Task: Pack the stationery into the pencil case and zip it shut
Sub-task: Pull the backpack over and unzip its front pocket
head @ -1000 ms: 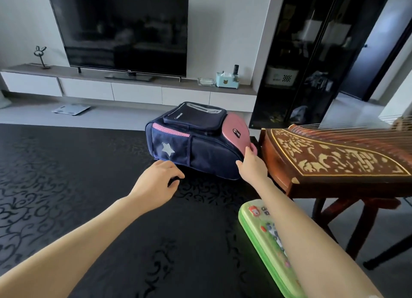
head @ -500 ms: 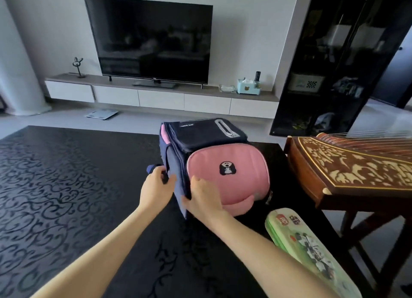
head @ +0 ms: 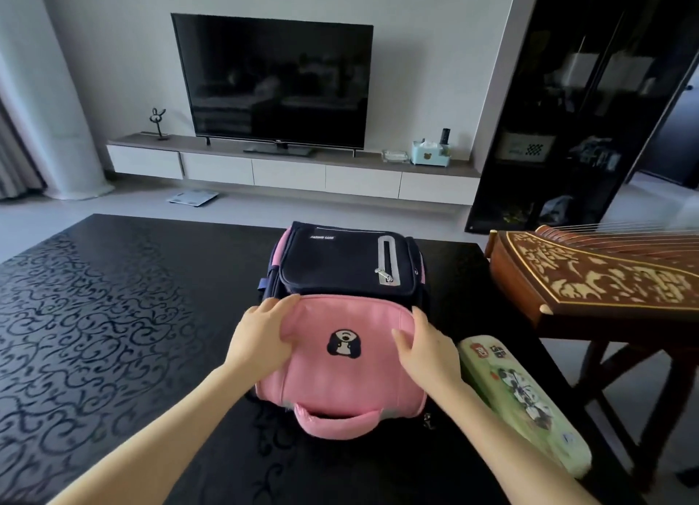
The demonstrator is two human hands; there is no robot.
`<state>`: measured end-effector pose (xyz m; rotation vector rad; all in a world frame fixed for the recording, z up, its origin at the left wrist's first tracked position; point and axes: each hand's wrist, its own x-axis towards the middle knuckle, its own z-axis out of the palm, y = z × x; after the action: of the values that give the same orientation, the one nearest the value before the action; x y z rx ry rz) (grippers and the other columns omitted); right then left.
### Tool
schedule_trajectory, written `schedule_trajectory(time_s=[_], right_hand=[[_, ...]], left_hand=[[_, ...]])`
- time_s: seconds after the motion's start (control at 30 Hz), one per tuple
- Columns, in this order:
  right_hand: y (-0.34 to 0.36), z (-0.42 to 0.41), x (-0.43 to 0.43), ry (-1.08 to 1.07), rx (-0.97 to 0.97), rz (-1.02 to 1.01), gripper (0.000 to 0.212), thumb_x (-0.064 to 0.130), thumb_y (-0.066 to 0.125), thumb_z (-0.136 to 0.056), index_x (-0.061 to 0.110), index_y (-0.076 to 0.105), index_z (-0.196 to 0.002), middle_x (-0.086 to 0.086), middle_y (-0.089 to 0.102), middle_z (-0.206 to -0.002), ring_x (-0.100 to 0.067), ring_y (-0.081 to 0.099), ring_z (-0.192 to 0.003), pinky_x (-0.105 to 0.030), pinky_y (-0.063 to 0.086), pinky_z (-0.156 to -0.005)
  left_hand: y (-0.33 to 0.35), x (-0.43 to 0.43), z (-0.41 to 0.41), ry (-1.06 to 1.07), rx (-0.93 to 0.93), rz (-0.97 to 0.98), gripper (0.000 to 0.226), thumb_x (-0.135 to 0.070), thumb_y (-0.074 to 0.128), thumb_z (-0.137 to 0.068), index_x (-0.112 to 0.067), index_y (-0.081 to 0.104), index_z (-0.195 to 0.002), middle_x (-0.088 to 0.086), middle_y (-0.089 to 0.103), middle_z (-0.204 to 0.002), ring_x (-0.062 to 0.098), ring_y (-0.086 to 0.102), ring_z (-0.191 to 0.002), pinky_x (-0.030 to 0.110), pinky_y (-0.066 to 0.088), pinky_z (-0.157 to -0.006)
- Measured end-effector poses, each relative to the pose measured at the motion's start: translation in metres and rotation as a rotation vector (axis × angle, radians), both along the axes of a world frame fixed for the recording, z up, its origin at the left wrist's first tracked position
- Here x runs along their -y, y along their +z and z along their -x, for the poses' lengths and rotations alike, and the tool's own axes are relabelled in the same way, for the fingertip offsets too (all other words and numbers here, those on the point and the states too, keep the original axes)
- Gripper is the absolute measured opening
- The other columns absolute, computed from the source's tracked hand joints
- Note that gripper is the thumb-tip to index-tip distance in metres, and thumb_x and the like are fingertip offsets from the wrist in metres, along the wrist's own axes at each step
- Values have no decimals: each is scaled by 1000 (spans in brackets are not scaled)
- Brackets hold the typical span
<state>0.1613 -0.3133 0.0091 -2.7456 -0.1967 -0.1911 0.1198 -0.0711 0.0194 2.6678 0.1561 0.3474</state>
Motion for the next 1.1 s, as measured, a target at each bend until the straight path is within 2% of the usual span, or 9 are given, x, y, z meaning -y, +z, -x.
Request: schedule_trajectory(time_s=[0.17,0.27,0.37,0.47,0.57,0.73,0.8,0.9,1.1], right_hand=[[35,33,28,-68,45,1,40,49,37,-93,22,51,-68,0,61,-67,-26,59,-70,-31,37,-59],[43,8,33,-105,104,19,19,18,44,-93,16,62,-98,-5,67,-100,-28,61,-93,-31,41,-70],[40,-23,30,85,-114,-123,54,-3,44,-85,14,44,-136,-7,49,-139,-27,46,-126,-34,39,-101],[30,-41,32,157,-135,-180,55,-1,48,-87,16,41,-139,-9,46,-142,-27,42,-130,-37,36,-107],[25,-43,38,153,6,-71,39,7,54,-89,9,54,-128,-14,59,-126,-30,50,-117,-39,42,-98],[28,-28,46,128,177,180,18,12,55,-89,5,70,-95,-12,68,-96,-30,53,-93,-36,44,-76],[34,-11,43,113,298,341,3,8,72,-70,5,71,-70,-10,66,-72,-30,56,-73,-34,44,-58],[46,37,30,110,435,346,34,-2,83,-30,9,51,-33,-4,48,-38,-26,48,-42,-25,28,-41],[35,92,-34,136,454,237,33,2,79,-33,15,49,-34,0,48,-41,-23,50,-47,-29,36,-47]], left_hand=[[26,3,55,68,36,-169,26,-48,56,-81,-25,56,-92,-7,65,-82,20,60,-74,28,41,-57],[35,0,58,-7,147,-227,41,-60,56,-77,-22,57,-90,-5,59,-84,19,55,-79,27,42,-62],[32,-2,44,-287,64,-323,82,-84,27,-68,-31,54,-124,2,53,-129,27,45,-123,41,39,-100],[22,4,32,-410,-110,-353,91,-84,5,-63,-41,32,-138,-8,30,-150,19,13,-143,44,9,-116],[13,13,29,-371,-50,-274,101,-85,-13,-60,-40,38,-135,-10,38,-146,15,21,-141,44,6,-116],[-3,25,38,-266,91,-202,96,-79,-6,-72,-28,57,-124,-5,56,-132,18,44,-130,45,18,-113],[-7,30,41,-200,113,-189,79,-70,11,-79,-24,64,-115,-4,64,-123,19,53,-122,45,29,-109],[-12,33,45,-137,275,-274,61,-56,23,-88,-20,73,-88,-6,75,-87,18,71,-87,45,46,-94],[-14,34,43,-161,309,-287,53,-51,30,-87,-21,72,-77,-5,72,-66,15,66,-62,37,25,-112]])
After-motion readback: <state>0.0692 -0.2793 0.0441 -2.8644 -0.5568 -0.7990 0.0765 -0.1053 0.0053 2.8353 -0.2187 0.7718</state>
